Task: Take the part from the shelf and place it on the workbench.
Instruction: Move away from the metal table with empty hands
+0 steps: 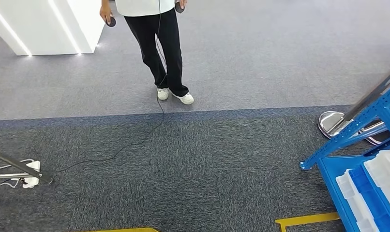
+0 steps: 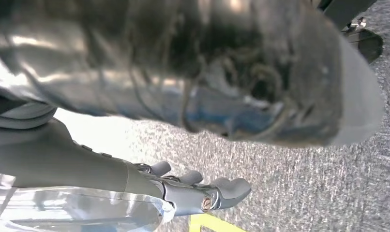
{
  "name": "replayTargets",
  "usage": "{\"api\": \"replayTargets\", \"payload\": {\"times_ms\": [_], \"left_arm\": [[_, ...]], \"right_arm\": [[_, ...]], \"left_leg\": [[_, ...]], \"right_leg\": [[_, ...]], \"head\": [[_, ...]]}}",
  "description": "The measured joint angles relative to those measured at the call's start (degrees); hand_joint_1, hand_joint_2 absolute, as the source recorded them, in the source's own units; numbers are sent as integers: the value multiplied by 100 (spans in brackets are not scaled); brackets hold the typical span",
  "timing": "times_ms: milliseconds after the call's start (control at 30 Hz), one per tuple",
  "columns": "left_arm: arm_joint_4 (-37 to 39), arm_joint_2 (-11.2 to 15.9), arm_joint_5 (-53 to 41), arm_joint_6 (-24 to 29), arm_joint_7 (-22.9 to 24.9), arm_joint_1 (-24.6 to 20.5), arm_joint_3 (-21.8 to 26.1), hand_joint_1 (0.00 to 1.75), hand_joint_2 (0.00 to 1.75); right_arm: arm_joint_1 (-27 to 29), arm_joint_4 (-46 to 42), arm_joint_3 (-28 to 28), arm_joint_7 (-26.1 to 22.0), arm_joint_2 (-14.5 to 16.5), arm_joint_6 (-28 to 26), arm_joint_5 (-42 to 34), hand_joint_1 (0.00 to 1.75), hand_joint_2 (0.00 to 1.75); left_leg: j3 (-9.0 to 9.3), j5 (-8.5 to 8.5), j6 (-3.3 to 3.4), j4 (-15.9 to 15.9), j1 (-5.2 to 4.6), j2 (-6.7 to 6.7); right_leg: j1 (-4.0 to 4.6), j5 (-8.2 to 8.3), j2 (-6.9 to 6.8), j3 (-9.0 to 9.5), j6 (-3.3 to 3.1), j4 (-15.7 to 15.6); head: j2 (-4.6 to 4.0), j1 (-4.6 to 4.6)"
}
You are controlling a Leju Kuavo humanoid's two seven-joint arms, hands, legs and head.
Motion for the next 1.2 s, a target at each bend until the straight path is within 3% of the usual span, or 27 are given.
{"api": "replayTargets", "payload": {"times_ms": [33, 67, 100, 133, 200, 267, 300, 333, 367, 400, 433, 500, 533, 633, 700, 800, 833, 867, 900, 933, 1000, 1067, 1133, 1200], "left_arm": [[0, 1, -2, 0, 4, -6, 1, 0, 0], [0, 1, -2, -1, 7, -16, 1, 0, 0], [0, 0, -3, -2, 7, -26, 1, 0, 0], [0, -1, -4, -3, 8, -31, 1, 0, 0], [0, -2, -12, -6, 7, -25, 1, 0, 0], [0, -1, -27, -7, 7, -7, 1, 0, 0], [0, -1, -33, -7, 7, 2, 1, 0, 0], [0, -1, -37, -7, 7, 7, 1, 0, 0], [0, -1, -43, -7, 6, 5, 1, 0, 0], [0, -4, -48, -7, 5, -1, 1, 0, 0], [0, -7, -55, -7, 5, -9, 1, 0, 0], [0, -14, -74, -7, 8, -17, 1, 0, 0], [0, -15, -86, -7, 9, -20, 1, 0, 0], [0, -16, -138, -1, 9, -30, -1, 0, 0], [0, -17, -193, 17, 5, -35, -6, 0, 0], [0, -16, -225, 36, 17, -19, -11, 0, 0], [0, -15, -222, 34, 31, -6, -10, 0, 0], [0, -13, -217, 28, 51, 9, -10, 0, 0], [0, -6, -213, 21, 69, 21, -10, 0, 0], [0, 1, -209, 13, 83, 32, -10, 0, 0], [0, 19, -209, -7, 93, 52, -9, 0, 0], [0, 26, -220, -28, 84, 48, -8, 0, 0], [0, 19, -231, -46, 70, 28, -8, 0, 0], [0, 8, -234, -52, 56, 26, -8, 0, 0]], "right_arm": [[-4, 0, -10, -4, 2, -1, 0, 0, 0], [-4, 0, -21, -8, 5, -1, 0, 0, 0], [7, 0, -32, -11, 8, -2, 0, 0, 0], [16, 1, -41, -13, 9, -3, 0, 0, 0], [23, 1, -51, -5, 11, -8, 4, 0, 0], [14, 1, -52, 12, 11, -11, 15, 0, 0], [12, 1, -52, 18, 12, -11, 20, 0, 0], [15, 1, -52, 24, 14, -10, 22, 0, 0], [22, 1, -52, 29, 15, -9, 24, 0, 0], [28, 1, -52, 33, 17, -8, 28, 0, 0], [32, 1, -52, 36, 18, -8, 34, 0, 0], [24, 1, -52, 40, 19, -9, 44, 0, 0], [18, 1, -52, 42, 22, -10, 46, 0, 0], [26, 1, -58, 60, 27, -16, 38, 0, 0], [34, 1, -85, 63, 26, -31, 5, 0, 0], [28, 1, -147, 67, 26, -46, -24, 0, 0], [26, 1, -161, 73, 26, -43, -18, 0, 0], [27, 1, -172, 83, 26, -36, -9, 0, 0], [29, 1, -181, 95, 26, -28, 2, 0, 0], [31, 1, -189, 104, 27, -22, 14, 0, 0], [25, 1, -198, 113, 33, -14, 31, 0, 0], [18, 1, -201, 107, 40, -11, 46, 0, 0], [33, 1, -201, 97, 42, -11, 63, 0, 0], [50, 1, -201, 90, 42, -13, 76, 0, 0]], "left_leg": [[36, 19, 16, -121, -2, -88], [39, 14, 37, -139, -16, -72], [43, 36, 74, -152, -17, -8], [52, 64, 120, -182, -17, 65], [58, 119, 216, -245, -15, 231], [41, 129, 259, -253, -46, 406], [31, 127, 263, -251, -60, 496], [24, 125, 263, -249, -69, 585], [21, 122, 260, -245, -74, 665], [22, 116, 253, -239, -76, 735], [27, 105, 239, -227, -78, 796], [36, 70, 188, -200, -98, 895], [48, 53, 157, -190, -106, 936], [105, 24, 65, -201, -100, 1051], [59, -129, -2, -37, -78, 904], [-378, -684, -52, 949, -54, 524], [-536, -803, -54, 1280, -52, 483], [-618, -798, -49, 1435, -51, 466], [-602, -675, -38, 1376, -50, 449], [-484, -459, -21, 1092, -48, 397], [-169, -63, 23, 306, -36, 113], [-25, 42, 56, -82, -41, -86], [-6, 55, 106, -127, -44, 11], [16, 104, 191, -194, -29, 167]], "right_leg": [[-5, 11, 63, -35, 43, 13], [-11, 30, 129, -65, 89, 14], [-20, 51, 190, -85, 132, 3], [-25, 38, 153, -107, 157, 25], [-7, -179, -137, -261, 176, 341], [1, -569, -438, -581, 179, 1037], [-3, -703, -482, -729, 188, 1367], [-7, -738, -503, -795, 196, 1540], [-11, -667, -523, -749, 200, 1499], [-12, -513, -561, -590, 198, 1241], [-9, -337, -648, -353, 189, 838], [24, -138, -827, 2, 142, 198], [40, -119, -874, 67, 115, 57], [58, -109, -749, 58, 32, 11], [38, -80, -649, 66, -30, -15], [22, -52, -494, 48, -81, -20], [25, -50, -433, 39, -87, -14], [27, -50, -357, 33, -89, -4], [27, -50, -274, 32, -88, 8], [25, -52, -194, 33, -86, 18], [27, -57, -41, 17, -61, 50], [22, -46, 85, -30, 4, 69], [7, -21, 203, -72, 87, 65], [21, -130, 35, -162, 132, 216]], "head": [[0, 1], [0, 1], [0, 1], [0, 1], [0, 9], [0, 17], [0, 16], [0, 16], [0, 16], [0, 16], [0, 17], [0, 16], [0, 15], [0, 12], [0, 13], [0, 12], [0, 13], [0, 12], [0, 12], [0, 12], [0, 14], [0, 14], [0, 13], [0, 20]]}}
